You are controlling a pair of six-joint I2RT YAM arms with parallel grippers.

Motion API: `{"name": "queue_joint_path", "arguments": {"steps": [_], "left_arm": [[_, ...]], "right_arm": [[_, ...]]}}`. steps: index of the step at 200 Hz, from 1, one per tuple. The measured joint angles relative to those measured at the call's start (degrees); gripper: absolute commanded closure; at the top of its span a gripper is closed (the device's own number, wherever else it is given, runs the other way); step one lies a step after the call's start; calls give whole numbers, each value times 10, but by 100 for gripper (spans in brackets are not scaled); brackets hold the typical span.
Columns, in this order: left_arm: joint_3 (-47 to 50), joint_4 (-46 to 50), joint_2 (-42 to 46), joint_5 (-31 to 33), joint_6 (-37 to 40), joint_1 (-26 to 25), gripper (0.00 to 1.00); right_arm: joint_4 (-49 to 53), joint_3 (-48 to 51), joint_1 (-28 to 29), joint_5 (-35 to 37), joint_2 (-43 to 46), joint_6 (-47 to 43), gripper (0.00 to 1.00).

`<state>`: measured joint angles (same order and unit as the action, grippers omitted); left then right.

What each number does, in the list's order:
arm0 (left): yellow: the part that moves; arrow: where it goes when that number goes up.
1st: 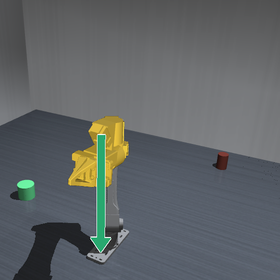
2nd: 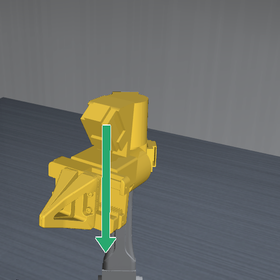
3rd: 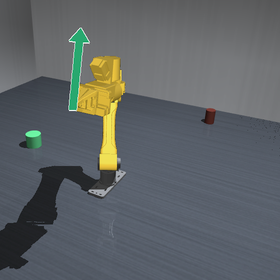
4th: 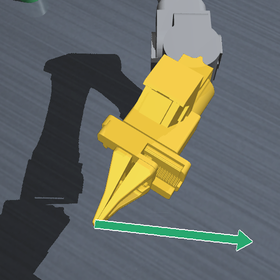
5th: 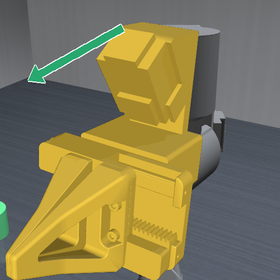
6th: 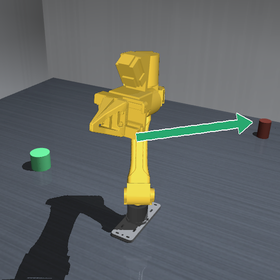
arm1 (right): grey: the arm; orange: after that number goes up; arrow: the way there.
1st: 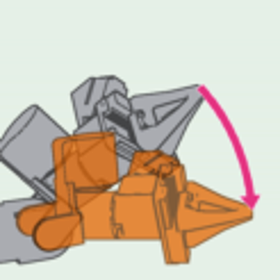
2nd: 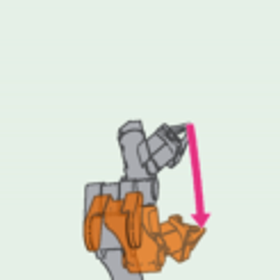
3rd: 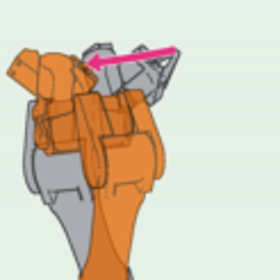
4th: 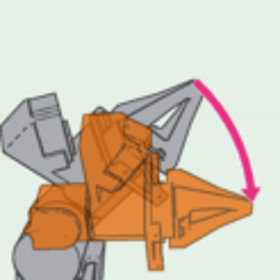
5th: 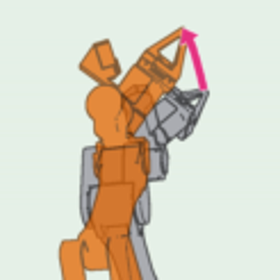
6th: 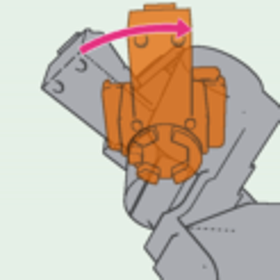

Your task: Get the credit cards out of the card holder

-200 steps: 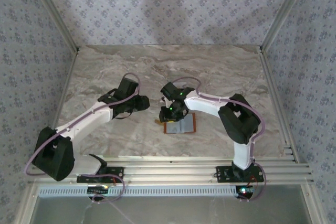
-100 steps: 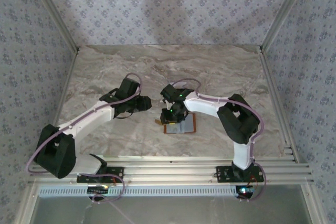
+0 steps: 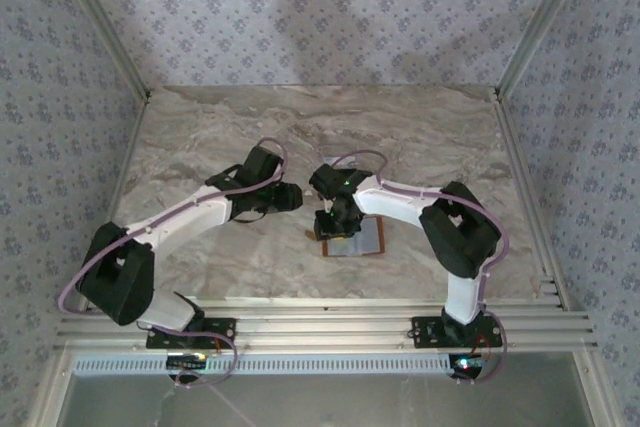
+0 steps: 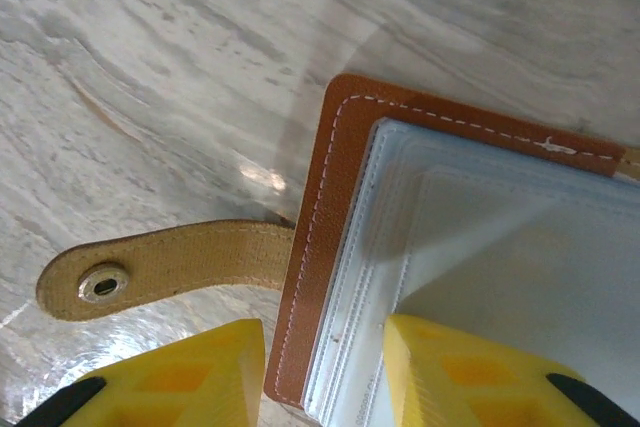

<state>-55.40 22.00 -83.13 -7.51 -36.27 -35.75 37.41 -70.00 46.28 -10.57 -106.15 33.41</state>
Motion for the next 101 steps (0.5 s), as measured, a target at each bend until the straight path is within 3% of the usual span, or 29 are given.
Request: {"name": "queue_joint_path", "arguments": {"steps": [101], "left_arm": [[-26,-6,-26,-2,-4,-18,53]], "right_arm": [[69,-1,-1,69,9,-13,58]]}}
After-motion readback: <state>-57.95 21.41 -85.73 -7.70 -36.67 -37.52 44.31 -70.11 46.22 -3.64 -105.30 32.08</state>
